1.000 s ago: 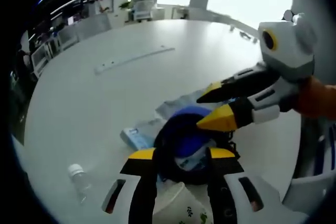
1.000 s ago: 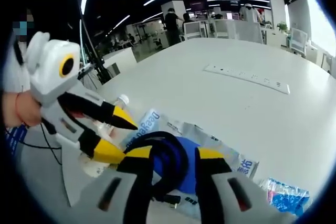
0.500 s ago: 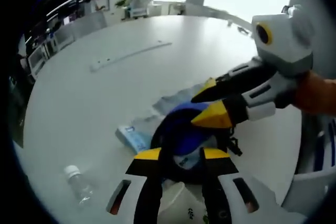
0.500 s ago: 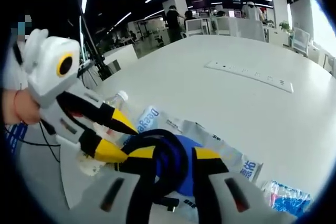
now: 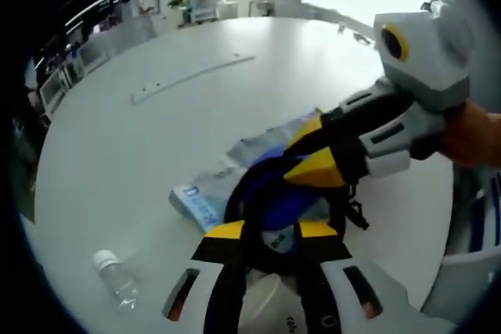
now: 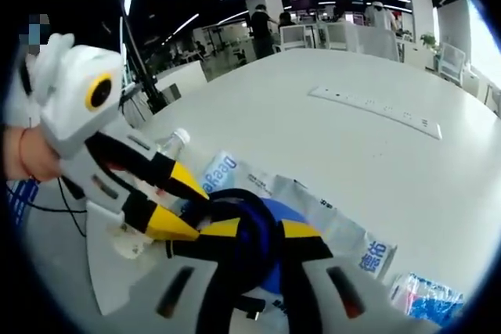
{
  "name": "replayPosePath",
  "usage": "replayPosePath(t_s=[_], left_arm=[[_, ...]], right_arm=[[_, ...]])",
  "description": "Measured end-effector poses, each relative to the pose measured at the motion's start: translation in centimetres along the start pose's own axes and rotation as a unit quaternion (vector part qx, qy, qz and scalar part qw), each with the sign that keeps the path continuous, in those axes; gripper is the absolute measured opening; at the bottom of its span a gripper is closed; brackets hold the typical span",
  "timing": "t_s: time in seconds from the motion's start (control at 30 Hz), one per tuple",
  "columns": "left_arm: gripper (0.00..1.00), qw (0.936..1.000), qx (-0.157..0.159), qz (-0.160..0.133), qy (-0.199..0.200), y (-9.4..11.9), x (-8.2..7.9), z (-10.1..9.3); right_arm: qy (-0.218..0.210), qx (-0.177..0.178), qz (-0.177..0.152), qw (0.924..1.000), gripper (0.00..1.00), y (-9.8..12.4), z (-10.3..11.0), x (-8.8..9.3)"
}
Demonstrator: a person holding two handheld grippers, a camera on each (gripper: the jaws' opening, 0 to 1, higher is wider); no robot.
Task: Arrange the tabletop items into an orderly group along one side of the table until the central work area is clear of visible clutter.
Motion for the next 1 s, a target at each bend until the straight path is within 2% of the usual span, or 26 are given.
replayPosePath(t_s=[0.47,0.67,0.9,1.0], left_arm=[[0.09,0.9998,-0.012,0.004,-0.013,-0.3,0.1,0.4],[0.0,0.9995,-0.024,0.003,-0.02,-0.3,0.1,1.0],[0.0,0.9995,-0.025,0.002,-0.019,-0.3,0.1,1.0],[0.0,0.9994,-0.026,0.007,-0.021,-0.3,0.3,1.0]], right_arm=[[0.011,0.004,0.005,0.9999,0.13,-0.2,-0.1,0.2],[0.009,0.005,0.004,0.9999,0.11,-0.2,-0.2,0.2],[0.008,0.006,0.001,1.0,0.09,-0.3,-0.2,0.2],[0.016,0.019,0.004,0.9997,0.02,-0.1,-0.6,0.2]])
Point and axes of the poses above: the point that each gripper's makers call its tool centre point, and the gripper's own axes: y roughly backward along the fingers, z roughly to its left, x roughly out of its underside, the point moved 1 cm from there along y, roughly backward along the fingers, and after that the axes turned 13 degrees about y, right-handed, at the moved point
